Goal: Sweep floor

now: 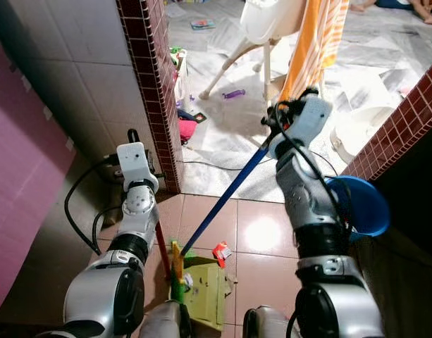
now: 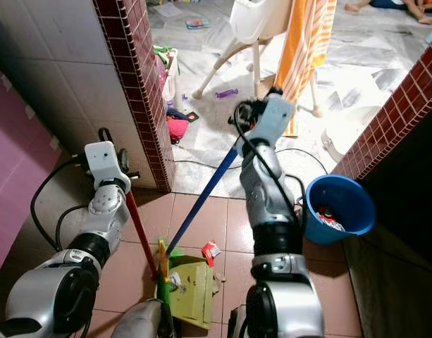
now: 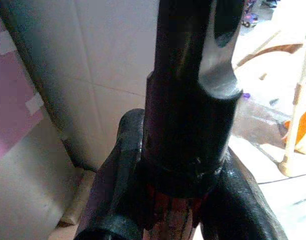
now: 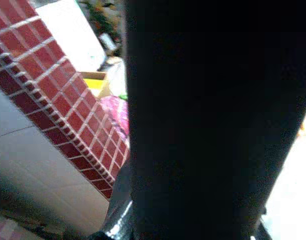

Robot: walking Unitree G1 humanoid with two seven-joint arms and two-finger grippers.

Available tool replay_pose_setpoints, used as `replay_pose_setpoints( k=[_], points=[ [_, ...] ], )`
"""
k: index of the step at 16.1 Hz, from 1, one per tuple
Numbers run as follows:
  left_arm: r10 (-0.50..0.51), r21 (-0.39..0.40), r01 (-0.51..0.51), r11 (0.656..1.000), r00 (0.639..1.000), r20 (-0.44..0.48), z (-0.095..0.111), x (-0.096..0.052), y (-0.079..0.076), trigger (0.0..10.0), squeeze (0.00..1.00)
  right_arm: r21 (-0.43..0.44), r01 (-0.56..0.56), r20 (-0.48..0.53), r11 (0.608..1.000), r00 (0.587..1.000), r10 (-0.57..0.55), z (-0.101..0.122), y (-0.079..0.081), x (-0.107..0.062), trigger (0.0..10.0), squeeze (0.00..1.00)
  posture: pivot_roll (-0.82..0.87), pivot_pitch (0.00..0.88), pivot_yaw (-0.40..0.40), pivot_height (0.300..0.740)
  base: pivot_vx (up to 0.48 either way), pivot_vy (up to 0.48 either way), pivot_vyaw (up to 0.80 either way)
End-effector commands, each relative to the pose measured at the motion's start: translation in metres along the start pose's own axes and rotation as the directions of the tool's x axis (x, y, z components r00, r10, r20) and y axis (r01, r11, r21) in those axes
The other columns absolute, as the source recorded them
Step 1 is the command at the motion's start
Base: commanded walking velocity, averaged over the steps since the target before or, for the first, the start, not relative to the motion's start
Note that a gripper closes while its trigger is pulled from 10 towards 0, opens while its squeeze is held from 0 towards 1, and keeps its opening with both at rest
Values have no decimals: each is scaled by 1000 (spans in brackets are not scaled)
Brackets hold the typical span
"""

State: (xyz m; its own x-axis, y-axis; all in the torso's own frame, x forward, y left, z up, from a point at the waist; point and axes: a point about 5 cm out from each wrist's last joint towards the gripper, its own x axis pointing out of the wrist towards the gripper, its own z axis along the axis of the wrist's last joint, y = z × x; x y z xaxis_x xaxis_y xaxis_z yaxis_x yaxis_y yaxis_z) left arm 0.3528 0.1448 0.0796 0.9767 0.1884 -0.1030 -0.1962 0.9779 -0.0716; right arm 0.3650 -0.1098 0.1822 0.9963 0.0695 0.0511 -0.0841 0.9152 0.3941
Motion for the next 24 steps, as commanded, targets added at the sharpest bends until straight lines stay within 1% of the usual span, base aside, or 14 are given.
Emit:
replay_pose_setpoints(
  k=[1, 3, 4, 5, 8, 11, 13, 15, 16, 17, 18, 20, 22, 24],
  points=[
    [6, -66, -12, 998, 996, -86, -14, -5, -5, 10000, 0, 5, -107, 106, 994, 989, 106, 26, 18, 3, 10000, 0, -138, 56, -2, 740, 0, 0, 0],
    [-30, 6, 30, 1000, 999, 24, 0, -2, -7, 10000, 0, -163, -162, 168, 973, 968, 189, 36, 20, 0, 10000, 0, -146, 56, -3, 740, 0, 0, 0],
    [-16, 2, 16, 1000, 999, 36, 3, -2, -7, 10000, 0, -275, -160, 198, 948, 955, 219, 41, 16, -3, 10000, 0, -150, 57, -4, 740, 0, 0, 0],
    [-34, -19, 35, 999, 999, 32, 2, -2, -9, 10000, 0, -336, -128, 203, 933, 957, 205, 41, 6, -5, 10000, 0, -149, 57, -5, 740, 0, 0, 0],
    [-52, -23, 52, 998, 999, 13, -1, -3, -10, 10000, 0, -397, -80, 209, 914, 962, 175, 41, -11, -7, 10000, 0, -140, 58, -10, 740, 0, 0, 0],
    [-90, 66, 84, 994, 992, 94, 12, 0, -9, 10000, 0, -490, -31, 238, 871, 957, 168, 45, -24, -10, 10000, 0, -139, 62, -10, 740, 0, 0, 0],
    [-106, 106, 93, 990, 986, 129, 21, 3, -10, 10000, 0, -516, -11, 224, 856, 963, 147, 39, -32, -13, 10000, 0, -131, 58, -10, 740, 0, 0, 0],
    [-104, 131, 93, 987, 991, 79, 12, 1, -10, 10000, 0, -516, 0, 193, 857, 974, 117, 29, -37, -15, 10000, 0, -128, 57, -9, 740, 0, 0, 0],
    [-76, 142, 73, 987, 997, 18, 0, -2, -7, 10000, 0, -514, -4, 161, 858, 982, 101, 20, -37, -16, 10000, 0, -127, 57, -8, 740, 0, 0, 0],
    [-48, 116, 51, 992, 999, -26, -9, -5, -5, 10000, 0, -507, -8, 136, 862, 987, 90, 13, -37, -17, 10000, 0, -127, 57, -8, 740, 0, 0, 0],
    [-20, 94, 26, 995, 998, -63, -15, -7, -5, 10000, 0, -488, -19, 98, 873, 992, 77, 5, -36, -19, 10000, 0, -129, 58, -6, 740, 0, 0, 0],
    [-55, 70, 58, 996, 998, -42, -13, -7, -10, 10000, 0, -463, -17, 63, 886, 997, 52, -2, -37, -20, 10000, 0, -130, 60, -5, 740, 0, 0, 0],
    [-57, 62, 62, 996, 996, -71, -16, -8, -14, 10000, 0, -424, -2, 27, 906, 1000, 15, -9, -38, -21, 10000, 0, -129, 65, -1, 740, 0, 0, 0],
    [-58, 57, 64, 996, 993, -107, -21, -10, -17, 10000, 0, -327, 41, -5, 944, 999, -45, -15, -37, -20, 10000, 0, -129, 66, 1, 740, 0, 0, 0]
  ],
)
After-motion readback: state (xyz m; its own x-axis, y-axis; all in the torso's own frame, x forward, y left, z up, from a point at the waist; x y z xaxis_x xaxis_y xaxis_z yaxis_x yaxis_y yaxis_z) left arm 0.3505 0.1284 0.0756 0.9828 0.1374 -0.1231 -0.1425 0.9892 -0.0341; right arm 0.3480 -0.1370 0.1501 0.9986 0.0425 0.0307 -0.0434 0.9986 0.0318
